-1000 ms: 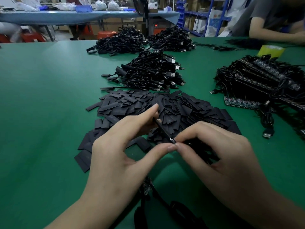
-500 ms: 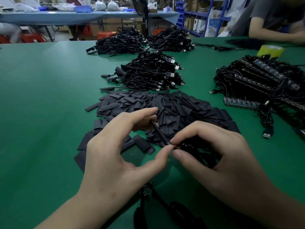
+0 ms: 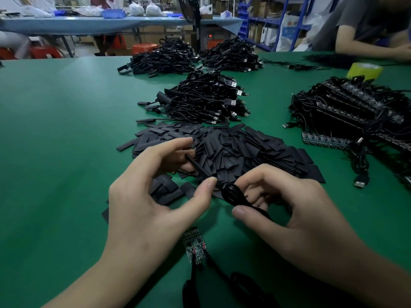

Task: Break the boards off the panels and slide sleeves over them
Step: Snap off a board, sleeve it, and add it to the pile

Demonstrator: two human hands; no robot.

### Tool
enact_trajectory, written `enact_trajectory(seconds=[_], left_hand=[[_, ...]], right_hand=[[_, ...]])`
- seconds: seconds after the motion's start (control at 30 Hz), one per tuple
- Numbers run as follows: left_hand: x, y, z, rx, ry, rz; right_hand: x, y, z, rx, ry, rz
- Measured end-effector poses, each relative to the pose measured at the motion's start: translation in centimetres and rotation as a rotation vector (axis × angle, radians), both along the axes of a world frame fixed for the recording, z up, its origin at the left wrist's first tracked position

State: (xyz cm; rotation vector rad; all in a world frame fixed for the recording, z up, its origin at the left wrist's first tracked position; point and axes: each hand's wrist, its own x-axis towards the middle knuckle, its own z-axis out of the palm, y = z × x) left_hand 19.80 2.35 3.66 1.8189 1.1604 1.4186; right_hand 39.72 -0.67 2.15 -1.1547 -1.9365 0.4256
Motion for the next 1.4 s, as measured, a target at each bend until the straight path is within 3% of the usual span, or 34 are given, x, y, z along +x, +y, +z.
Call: enact_trajectory(seconds=[0.2, 0.4, 0.6, 0.7, 0.77, 0.93, 1.1, 1.23, 1.4], left_hand=[[-0.9, 0.8, -1.6, 0.021, 0.231, 0.085], [-1.1, 1.0, 0.7, -0.020, 0.678, 0.024], [-2.6, 0.7, 3.4, -0.206, 1.110, -0.115], [-3.3, 0.9, 3.5, -0.275, 1.230, -0.191], [-3.4, 0.9, 3.1, -0.313, 1.246, -0.242], [-2.6, 1.2, 2.0, -0.347, 1.099, -0.297], [-2.3, 2.0, 1.6, -0.496, 0.601, -0.383], [-2.1, 2.1, 1.6, -0.578, 0.280, -0.421], [-1.5, 1.3, 1.4, -0.576, 0.058, -0.461]], right_hand=[[1.4, 1.4, 1.7, -0.020, 0.049, -0.211], [1.6, 9.2, 7.0, 0.099, -0.338, -0.324], [-2.7, 22.3, 12.2, 0.186, -0.522, -0.332], [-4.5, 24.5, 13.3, 0.155, -0.569, -0.363], [-5.3, 23.0, 12.4, 0.144, -0.494, -0.292], [-4.9, 11.4, 7.3, -0.016, -0.398, -0.086], [-2.5, 3.2, 3.6, -0.343, -0.193, -0.021], [-2.2, 0.5, 1.7, -0.422, -0.020, -0.031], [-2.1, -0.2, 1.4, -0.405, 0.173, -0.002]])
